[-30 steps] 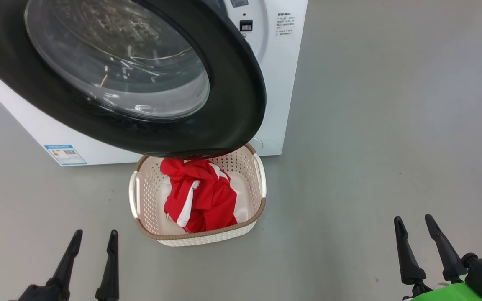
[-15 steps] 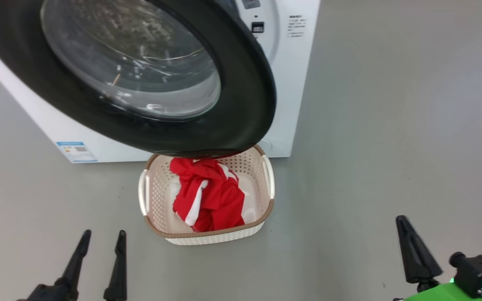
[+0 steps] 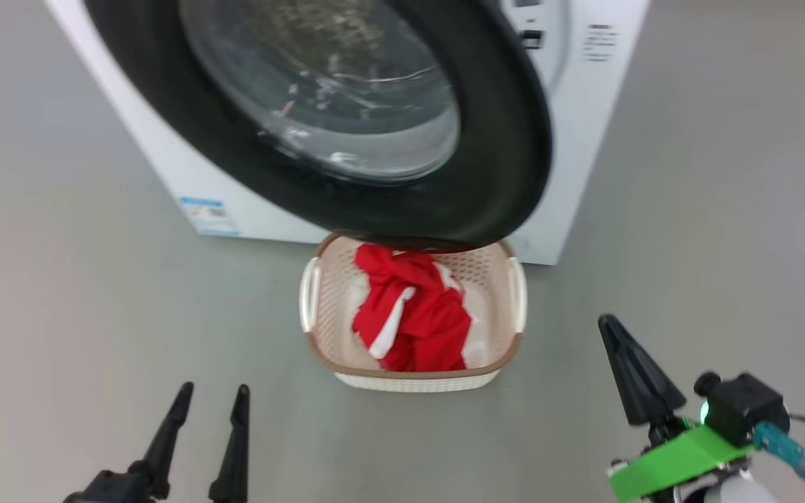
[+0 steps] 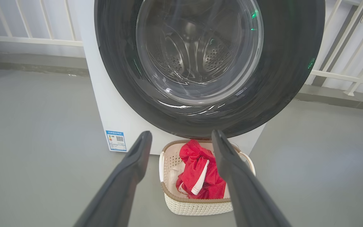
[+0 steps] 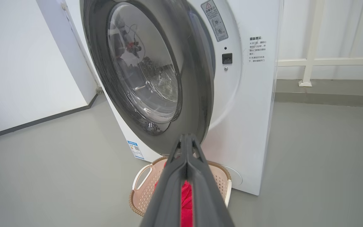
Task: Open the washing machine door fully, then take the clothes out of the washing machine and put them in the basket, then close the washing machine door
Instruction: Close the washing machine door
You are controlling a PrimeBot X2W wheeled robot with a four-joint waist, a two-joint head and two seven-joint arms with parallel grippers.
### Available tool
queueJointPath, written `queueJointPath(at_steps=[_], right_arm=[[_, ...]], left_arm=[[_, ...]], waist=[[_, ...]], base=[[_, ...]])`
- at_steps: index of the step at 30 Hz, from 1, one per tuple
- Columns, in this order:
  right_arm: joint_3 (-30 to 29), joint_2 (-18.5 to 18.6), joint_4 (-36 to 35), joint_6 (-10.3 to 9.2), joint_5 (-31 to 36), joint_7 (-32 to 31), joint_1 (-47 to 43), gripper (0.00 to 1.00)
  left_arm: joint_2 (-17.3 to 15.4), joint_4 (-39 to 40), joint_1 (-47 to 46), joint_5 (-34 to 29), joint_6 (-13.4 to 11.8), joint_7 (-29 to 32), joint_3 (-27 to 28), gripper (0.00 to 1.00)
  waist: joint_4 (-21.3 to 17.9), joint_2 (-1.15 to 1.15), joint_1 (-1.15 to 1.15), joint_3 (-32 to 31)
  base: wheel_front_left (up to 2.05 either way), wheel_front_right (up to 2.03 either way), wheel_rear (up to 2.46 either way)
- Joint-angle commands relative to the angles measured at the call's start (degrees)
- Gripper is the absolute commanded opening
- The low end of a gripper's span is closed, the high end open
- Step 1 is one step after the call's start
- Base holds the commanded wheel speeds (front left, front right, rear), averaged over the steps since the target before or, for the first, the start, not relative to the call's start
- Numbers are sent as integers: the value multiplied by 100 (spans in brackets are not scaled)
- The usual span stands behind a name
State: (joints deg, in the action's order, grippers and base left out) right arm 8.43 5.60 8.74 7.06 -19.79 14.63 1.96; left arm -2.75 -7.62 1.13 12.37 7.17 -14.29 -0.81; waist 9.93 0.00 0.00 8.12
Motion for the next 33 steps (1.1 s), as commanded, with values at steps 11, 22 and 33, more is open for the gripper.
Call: queueJointPath(at_steps=[11, 22, 33], right_arm=[[271, 290, 96, 43, -50, 37, 1277, 0], [207, 273, 315, 43, -129, 37, 2332, 0], [3, 364, 336, 43, -104, 37, 2881, 0]], left_arm=[[-14, 109, -478, 446, 32, -71, -294, 100], [-13, 186, -972, 641, 32, -71, -591, 100], [-13, 303, -1293, 830, 32, -71, -723, 100]], waist=[[872, 0, 0, 646], [1030, 0, 0, 1433], [1089, 0, 0, 1972]], base=[[0, 0, 0], [0, 0, 0], [0, 0, 0]])
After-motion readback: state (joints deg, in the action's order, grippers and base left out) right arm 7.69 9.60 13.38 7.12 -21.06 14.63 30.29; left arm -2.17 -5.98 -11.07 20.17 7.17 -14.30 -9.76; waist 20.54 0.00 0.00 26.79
